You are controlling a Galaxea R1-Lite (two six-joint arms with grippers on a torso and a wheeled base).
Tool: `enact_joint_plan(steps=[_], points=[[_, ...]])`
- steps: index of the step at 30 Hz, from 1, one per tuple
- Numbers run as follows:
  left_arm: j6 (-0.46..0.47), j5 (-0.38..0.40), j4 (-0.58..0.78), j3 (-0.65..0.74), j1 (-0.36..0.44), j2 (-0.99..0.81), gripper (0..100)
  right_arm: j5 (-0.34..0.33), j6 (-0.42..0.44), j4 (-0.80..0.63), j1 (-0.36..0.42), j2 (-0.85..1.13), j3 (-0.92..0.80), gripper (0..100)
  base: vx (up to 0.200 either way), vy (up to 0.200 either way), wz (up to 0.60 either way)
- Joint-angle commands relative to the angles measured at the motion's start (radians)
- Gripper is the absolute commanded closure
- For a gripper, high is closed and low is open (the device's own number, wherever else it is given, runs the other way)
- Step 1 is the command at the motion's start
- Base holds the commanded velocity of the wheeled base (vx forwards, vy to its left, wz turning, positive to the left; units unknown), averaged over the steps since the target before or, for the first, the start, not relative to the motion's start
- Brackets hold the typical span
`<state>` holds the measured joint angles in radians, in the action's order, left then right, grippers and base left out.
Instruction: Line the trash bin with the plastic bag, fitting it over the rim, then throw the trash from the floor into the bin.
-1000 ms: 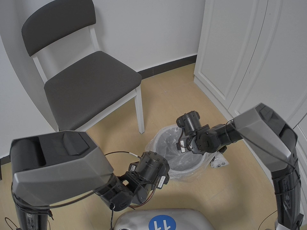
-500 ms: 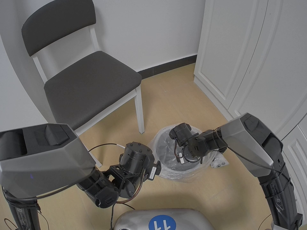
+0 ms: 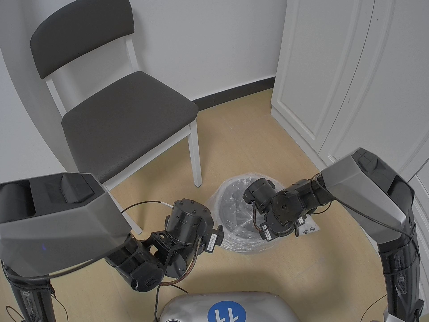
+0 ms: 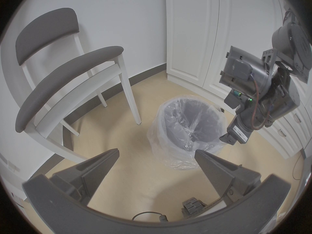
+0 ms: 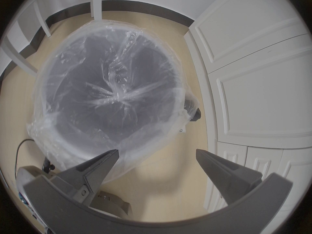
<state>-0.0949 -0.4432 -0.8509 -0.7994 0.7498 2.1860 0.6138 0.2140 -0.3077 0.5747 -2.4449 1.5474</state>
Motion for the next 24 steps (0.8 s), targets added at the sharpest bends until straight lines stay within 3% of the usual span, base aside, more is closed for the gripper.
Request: enact_joint_plan(steps=[1,9,17,24], points=[[0.0,0.0,-0.001,0.008,0.005,0.003,0,0.004,0.005,0.044,0.03,0.03,-0.087,0,0.0,0.0,0.0],[0.0,0.0,-0.001,0.008,0.01,0.012,0,0.043,0.005,0.188,0.056,0.004,-0.185,0,0.0,0.0,0.0],[-0.002,0.0,-0.001,0.006,0.016,0.026,0,0.058,0.05,0.274,0.06,-0.098,-0.179,0,0.0,0.0,0.0],[-0.002,0.0,-0.013,-0.003,0.016,0.054,0,0.058,0.056,0.326,0.06,-0.075,-0.179,0,0.0,0.0,0.0]])
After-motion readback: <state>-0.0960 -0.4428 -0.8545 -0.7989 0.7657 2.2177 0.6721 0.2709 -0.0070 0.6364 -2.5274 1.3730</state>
